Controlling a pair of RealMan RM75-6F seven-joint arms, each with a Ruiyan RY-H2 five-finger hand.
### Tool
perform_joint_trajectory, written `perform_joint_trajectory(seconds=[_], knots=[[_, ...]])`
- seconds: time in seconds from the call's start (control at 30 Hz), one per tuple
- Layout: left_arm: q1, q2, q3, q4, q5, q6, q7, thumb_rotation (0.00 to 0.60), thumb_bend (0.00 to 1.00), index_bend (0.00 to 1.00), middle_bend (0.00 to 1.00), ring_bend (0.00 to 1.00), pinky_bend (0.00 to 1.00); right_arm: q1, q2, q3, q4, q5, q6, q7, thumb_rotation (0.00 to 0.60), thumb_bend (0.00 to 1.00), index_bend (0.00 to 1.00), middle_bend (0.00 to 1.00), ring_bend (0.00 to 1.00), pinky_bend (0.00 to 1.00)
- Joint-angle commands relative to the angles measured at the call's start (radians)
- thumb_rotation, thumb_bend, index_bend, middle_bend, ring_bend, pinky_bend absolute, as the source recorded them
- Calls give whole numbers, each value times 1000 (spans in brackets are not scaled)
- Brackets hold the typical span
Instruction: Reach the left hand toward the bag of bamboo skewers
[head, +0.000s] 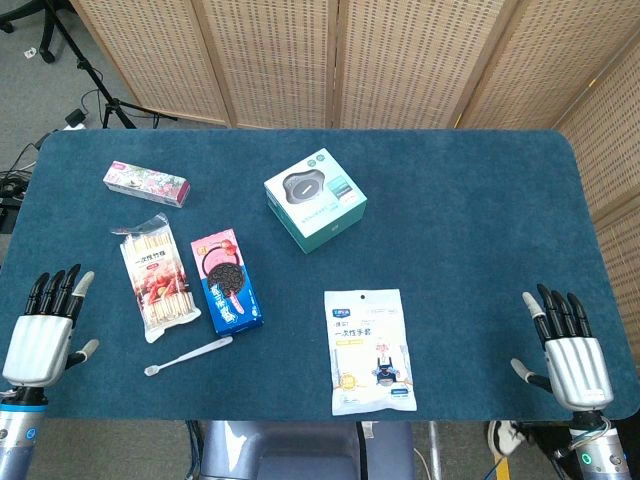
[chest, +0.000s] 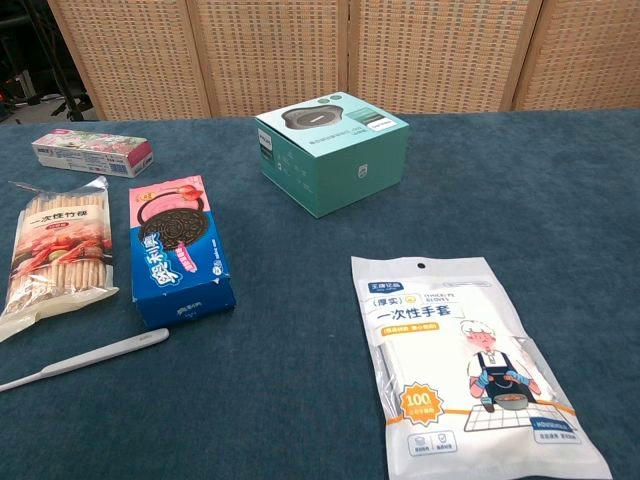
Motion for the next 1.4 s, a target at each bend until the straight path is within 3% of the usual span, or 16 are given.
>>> perform_joint_trajectory(seconds=[0.03, 1.13, 1.4], knots=[[0, 0, 0, 0, -1, 0, 0, 600, 6, 0, 0, 0, 0, 1, 2, -2, -4, 5, -8, -6, 600, 2, 0, 0, 0, 0], [-3, -3, 3, -1, 4, -4, -7, 600, 9, 0, 0, 0, 0, 6, 5, -8, -15, 8, -41, -26, 600, 2, 0, 0, 0, 0], [-23, 3, -6, -5, 11, -23, -76, 600, 47, 0, 0, 2, 1, 9, 4, -4, -17, 22, -54, -31, 600, 2, 0, 0, 0, 0]])
